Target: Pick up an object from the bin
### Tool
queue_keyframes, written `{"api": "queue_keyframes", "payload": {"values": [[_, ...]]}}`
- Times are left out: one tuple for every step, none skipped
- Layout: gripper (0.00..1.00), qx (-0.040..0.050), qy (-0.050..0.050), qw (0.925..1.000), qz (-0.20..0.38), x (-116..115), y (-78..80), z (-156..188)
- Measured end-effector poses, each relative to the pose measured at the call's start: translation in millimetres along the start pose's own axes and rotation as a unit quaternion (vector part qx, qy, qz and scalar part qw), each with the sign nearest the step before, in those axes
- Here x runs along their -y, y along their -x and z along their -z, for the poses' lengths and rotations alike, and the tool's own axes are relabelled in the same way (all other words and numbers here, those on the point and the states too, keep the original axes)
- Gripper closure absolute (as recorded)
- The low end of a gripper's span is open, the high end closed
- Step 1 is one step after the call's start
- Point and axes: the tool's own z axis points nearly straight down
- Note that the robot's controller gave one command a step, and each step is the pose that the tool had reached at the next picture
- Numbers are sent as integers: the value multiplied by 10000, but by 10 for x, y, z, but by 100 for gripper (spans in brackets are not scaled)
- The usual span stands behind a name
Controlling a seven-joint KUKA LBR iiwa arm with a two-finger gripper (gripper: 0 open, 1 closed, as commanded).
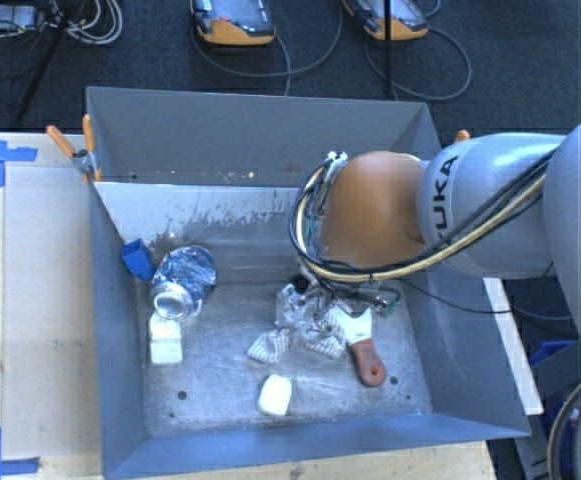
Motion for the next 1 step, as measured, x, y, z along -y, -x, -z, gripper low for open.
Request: {"api": "queue_keyframes", "payload": {"values": [[100,2,-1,10000,-2,1,1,0]]}}
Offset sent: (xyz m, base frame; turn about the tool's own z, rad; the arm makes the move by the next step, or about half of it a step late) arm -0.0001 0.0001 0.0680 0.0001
